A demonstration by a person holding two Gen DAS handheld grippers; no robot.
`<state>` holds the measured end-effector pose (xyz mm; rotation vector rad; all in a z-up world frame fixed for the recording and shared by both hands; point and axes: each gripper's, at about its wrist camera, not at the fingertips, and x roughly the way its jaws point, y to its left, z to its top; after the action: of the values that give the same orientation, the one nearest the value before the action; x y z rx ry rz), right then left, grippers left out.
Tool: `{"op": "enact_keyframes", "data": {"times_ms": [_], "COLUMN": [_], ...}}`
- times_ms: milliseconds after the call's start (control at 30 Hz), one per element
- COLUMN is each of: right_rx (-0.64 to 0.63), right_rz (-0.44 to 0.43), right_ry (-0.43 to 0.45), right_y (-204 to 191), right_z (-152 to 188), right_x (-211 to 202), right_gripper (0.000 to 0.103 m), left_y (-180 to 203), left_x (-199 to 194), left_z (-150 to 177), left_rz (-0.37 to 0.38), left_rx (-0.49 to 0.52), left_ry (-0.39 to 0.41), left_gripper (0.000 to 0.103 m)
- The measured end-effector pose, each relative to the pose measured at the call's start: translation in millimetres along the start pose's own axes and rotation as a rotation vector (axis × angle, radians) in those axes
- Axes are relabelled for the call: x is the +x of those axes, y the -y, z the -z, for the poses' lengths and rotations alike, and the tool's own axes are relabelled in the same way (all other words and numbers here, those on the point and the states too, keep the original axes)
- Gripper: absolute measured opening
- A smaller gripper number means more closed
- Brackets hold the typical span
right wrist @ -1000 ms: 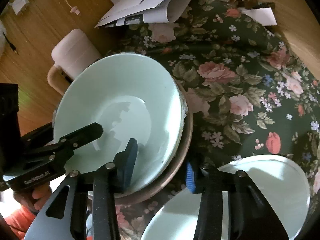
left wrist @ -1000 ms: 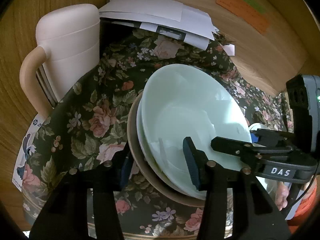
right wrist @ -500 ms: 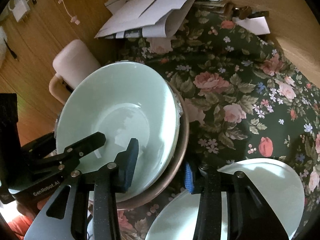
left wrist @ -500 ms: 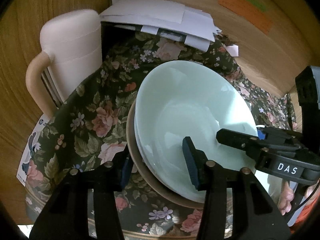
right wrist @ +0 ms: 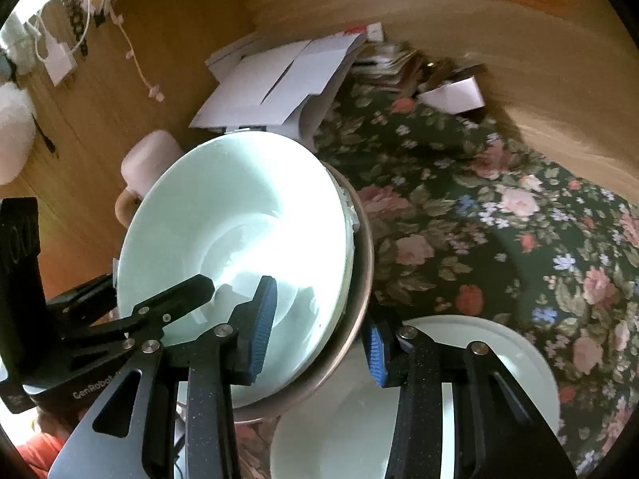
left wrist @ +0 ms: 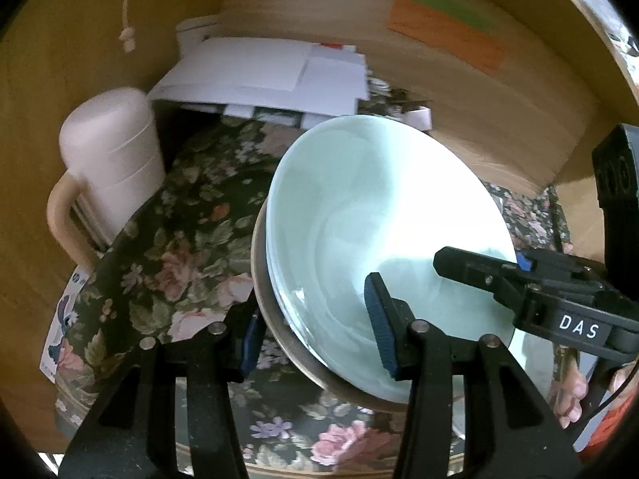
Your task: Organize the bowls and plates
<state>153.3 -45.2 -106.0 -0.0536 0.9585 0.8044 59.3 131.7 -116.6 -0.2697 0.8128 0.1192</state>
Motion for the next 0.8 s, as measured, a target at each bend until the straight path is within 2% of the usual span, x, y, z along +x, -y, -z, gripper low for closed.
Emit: {"op": "enact_keyframes", "data": {"times_ms": [433,800], "right_rx": [0.059,0.110], "right_rz": [0.054,0.086], "right_ry": [0.071,0.094], "right_y": [29,51], "right_z": [20,48], "right_x": [-48,-75], "right_gripper": [0.037,0.037], "left_y": [51,86], "left_x": [-5,-6], "left_z": [-3,13], "left_rz": [0.079,0.115], "left_rx": [0.082,0.125], "left_ry": [0.008,-0.013], "left_gripper": [0.047,0.047]}}
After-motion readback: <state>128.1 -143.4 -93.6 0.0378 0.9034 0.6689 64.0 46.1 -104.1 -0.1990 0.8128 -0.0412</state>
